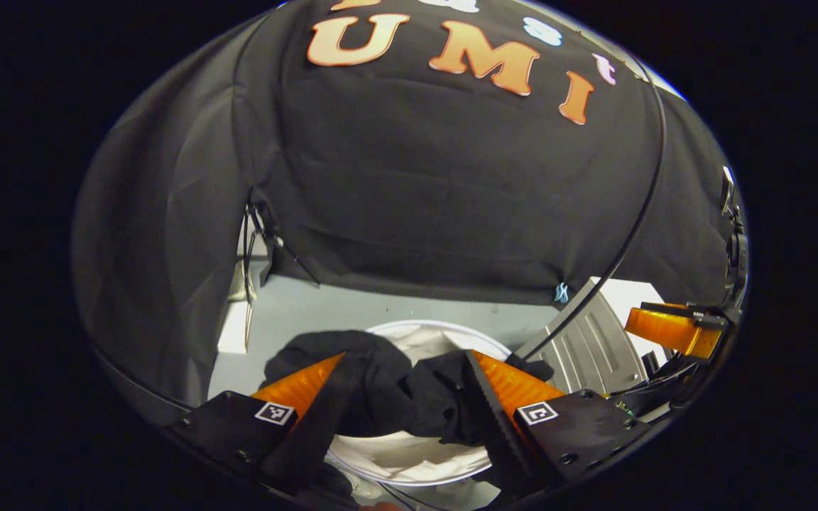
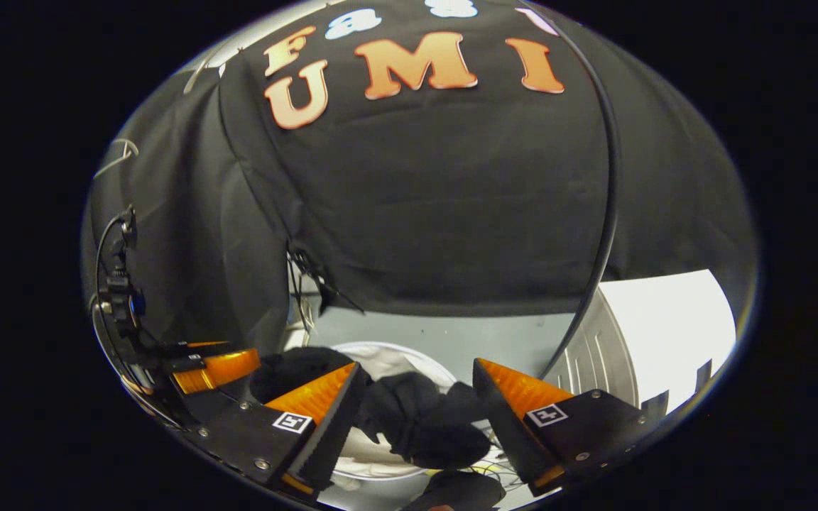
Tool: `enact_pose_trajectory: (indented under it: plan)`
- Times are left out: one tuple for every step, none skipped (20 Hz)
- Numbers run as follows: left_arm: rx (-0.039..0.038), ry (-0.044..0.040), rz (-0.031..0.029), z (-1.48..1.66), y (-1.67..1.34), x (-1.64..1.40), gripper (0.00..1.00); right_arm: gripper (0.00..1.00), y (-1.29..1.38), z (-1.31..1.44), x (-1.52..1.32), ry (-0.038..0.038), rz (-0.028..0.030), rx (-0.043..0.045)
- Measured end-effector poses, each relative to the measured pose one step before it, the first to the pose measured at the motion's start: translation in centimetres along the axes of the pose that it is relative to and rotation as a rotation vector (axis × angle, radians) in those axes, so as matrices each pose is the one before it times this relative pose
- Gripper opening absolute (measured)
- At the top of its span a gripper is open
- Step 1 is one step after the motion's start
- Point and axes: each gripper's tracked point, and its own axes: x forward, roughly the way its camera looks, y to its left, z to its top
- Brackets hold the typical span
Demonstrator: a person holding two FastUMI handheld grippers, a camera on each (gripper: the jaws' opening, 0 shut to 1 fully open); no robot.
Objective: Grasp the clothes on the hanger with both hands and then place them into the laundry hamper below.
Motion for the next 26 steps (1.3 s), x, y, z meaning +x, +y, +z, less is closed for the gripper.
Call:
enact_pose_trajectory:
  plan:
    - [0.00981, -0.03024, -0.00873, 1.111, -0.198, -1.272, 0.98, 0.94, -0.092, 1.624, -1.186, -0.03723, -0.00546, -0.00913]
    - [0.00548, -0.03092, -0.00607, 1.697, -0.307, -1.192, 0.94, 0.94, -0.043, 1.848, -1.069, -0.03676, -0.01246, -0.01351]
    - [0.00460, -0.03106, -0.00206, 1.640, -0.342, -1.087, 0.98, 0.94, 0.478, 1.753, -0.610, -0.03157, -0.00964, -0.00382]
    - [0.00767, -0.03022, 0.00060, 1.566, -0.163, -0.964, 0.98, 0.94, 0.343, 1.368, -0.648, -0.02355, 0.00273, -0.00281]
    - [0.01017, -0.03566, 0.00147, 2.110, -0.214, -0.940, 0.98, 0.94, 0.420, 1.363, -0.964, -0.02300, 0.00318, 0.00306]
    - [0.01027, -0.03896, 0.00578, 2.457, -0.131, -0.939, 0.98, 0.94, 0.318, 1.551, -0.808, -0.02117, 0.00255, 0.00477]
    - [0.01181, -0.03431, 0.00601, 2.094, -0.264, -0.906, 0.98, 0.94, 0.232, 1.327, -0.793, -0.02186, 0.00229, 0.00145]
    - [0.01346, -0.03179, 0.00418, 1.870, -0.192, -0.688, 0.98, 0.94, 0.186, 1.372, -0.520, -0.02170, -0.00083, -0.00703]
    - [0.01309, -0.03105, 0.00362, 1.475, 0.139, -0.566, 0.98, 0.94, 0.201, 1.308, -0.699, -0.02028, -0.00286, -0.00897]
    - [0.01012, -0.02806, 0.00344, 1.559, -0.091, -0.609, 0.98, 0.94, 0.201, 1.259, -0.449, -0.01854, -0.00040, -0.00728]
    - [0.00796, -0.02588, 0.00446, 1.593, -0.056, -0.911, 0.98, 0.94, 0.410, 1.074, -0.453, -0.01500, 0.00238, -0.00555]
    - [0.00682, -0.02380, 0.00618, 1.543, -0.151, -0.450, 0.97, 0.94, 0.352, 1.070, -0.475, -0.01402, 0.00468, -0.00645]
    - [0.00318, -0.02569, 0.00662, 1.472, 0.153, -0.328, 0.98, 0.94, 0.394, 0.970, -0.339, -0.01263, 0.00355, -0.01050]
    - [0.00153, -0.02392, 0.00334, 1.266, -0.004, -0.235, 0.98, 0.94, 0.283, 1.104, -0.352, -0.01385, 0.00102, -0.01031]
    - [0.00302, -0.02165, 0.00377, 1.140, 0.016, -0.417, 1.00, 0.94, 0.272, 0.414, -0.515, -0.01301, 0.00173, -0.00810]
    - [0.00606, -0.01962, 0.00523, 1.131, 0.125, -0.324, 1.00, 0.94, 0.251, 1.159, -0.530, -0.01353, 0.00302, -0.00361]
    - [0.00886, -0.01979, 0.00781, 1.129, 0.234, -0.242, 0.94, 0.94, 0.264, 1.044, -0.502, -0.01566, 0.00466, -0.00142]
    - [0.00910, -0.02034, 0.00873, 1.164, 0.200, -0.376, 0.94, 0.94, 0.093, 1.094, -0.339, -0.01788, 0.00057, -0.00290]
    - [0.00551, -0.02303, 0.00756, 1.230, 0.076, -0.671, 0.94, 0.94, -0.053, 1.032, -0.319, -0.01653, -0.00316, -0.00711]
    - [0.00019, -0.02061, 0.01146, 1.174, 0.225, -0.121, 0.94, 1.00, -0.139, 1.123, -0.396, -0.01523, -0.00429, -0.00781]
    - [-0.01048, -0.01885, 0.01602, 1.255, 0.266, -0.212, 0.94, 1.00, -0.021, 1.158, -0.366, -0.01517, -0.00022, -0.00634]
    - [-0.00690, -0.01443, 0.00584, 0.806, 0.321, -0.262, 0.94, 1.00, 0.013, 1.046, -0.293, -0.01226, -0.00007, -0.00167]
    - [-0.00429, -0.01864, 0.01020, 1.231, 0.485, -0.625, 0.94, 1.00, -0.016, 0.939, -0.461, -0.01210, 0.00359, -0.00213]
    - [-0.00101, -0.02286, 0.01265, 1.143, 0.680, -0.264, 0.94, 0.94, -0.226, 1.067, -0.450, -0.01379, -0.00308, -0.00290]
    - [-0.00017, -0.02314, 0.01361, 1.123, 0.755, -0.400, 0.94, 0.89, 0.081, 1.019, -0.411, -0.01445, -0.00591, -0.00399]
    - [-0.00216, -0.02368, 0.00433, 1.031, 0.416, -0.147, 0.94, 0.83, -0.374, 1.035, -0.270, -0.01357, -0.00566, -0.00789]
